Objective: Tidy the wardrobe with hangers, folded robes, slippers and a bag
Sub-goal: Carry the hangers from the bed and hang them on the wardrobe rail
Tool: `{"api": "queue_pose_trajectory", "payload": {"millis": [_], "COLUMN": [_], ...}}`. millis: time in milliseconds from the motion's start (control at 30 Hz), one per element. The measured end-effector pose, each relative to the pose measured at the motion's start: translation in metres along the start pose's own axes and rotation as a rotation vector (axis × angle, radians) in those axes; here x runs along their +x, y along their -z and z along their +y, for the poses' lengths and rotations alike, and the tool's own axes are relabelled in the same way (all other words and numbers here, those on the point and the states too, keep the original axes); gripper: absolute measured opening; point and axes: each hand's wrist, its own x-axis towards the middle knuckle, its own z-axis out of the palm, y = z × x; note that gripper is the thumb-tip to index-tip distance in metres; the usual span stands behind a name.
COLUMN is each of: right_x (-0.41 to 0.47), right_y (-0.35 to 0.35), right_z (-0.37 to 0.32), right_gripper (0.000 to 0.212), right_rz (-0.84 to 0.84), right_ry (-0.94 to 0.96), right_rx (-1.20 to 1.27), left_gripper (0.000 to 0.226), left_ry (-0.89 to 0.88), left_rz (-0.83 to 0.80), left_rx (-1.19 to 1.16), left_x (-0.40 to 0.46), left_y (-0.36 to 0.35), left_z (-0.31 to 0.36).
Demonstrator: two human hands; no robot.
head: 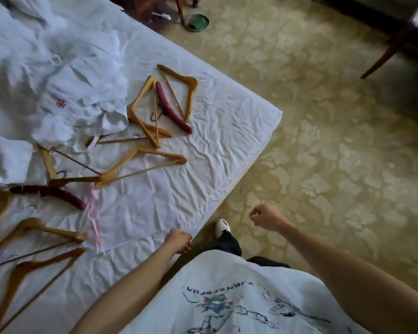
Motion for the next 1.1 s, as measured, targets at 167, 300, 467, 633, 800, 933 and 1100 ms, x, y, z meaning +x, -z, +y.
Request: {"api": "queue_pose_trajectory", "payload": {"millis": [167,300,467,633,800,933,1100], "right_x": [0.059,0.107,0.182,0.239,0.282,0.324,0.408], "right_y": [0.116,0.176,0.224,0.243,0.233,0.211,0.161], "right_z": [0.011,0.015,-0.014,-0.105,-0.204,-0.252,-0.294], "right_gripper": [0.021,0.019,0.018,0.013,0.016,0.028,0.029], "right_rz": [0.061,0.031,-0.074,-0.19,-0.314,-0.337,-0.255], "right_ry": [-0.039,-0.114,-0.076,0.089,0.298,0.341,0.364], "right_rx": [-0.081,-0.129,-0.227,-0.264,-0.311,-0.34,-0.453], "left_gripper": [0.02,0.023,0.018,0.017,0.024,0.019,0.029], "left_ry": [-0.156,-0.193,-0.115,0.033,0.16,0.289,0.535], "left_rz": [-0.014,0.012,0.076,0.2,0.383,0.501,0.525], "left_rx": [-0.078,-0.14,-0.256,-0.395,-0.479,-0.388,-0.291], "left_x": [0.018,0.036,0.062,0.074,0.094,0.12,0.198], "left_y": [0.014,0.035,0.065,0.09,0.111,0.13,0.157], "left_z": [0.139,0.217,0.267,0.283,0.289,0.283,0.263]}}
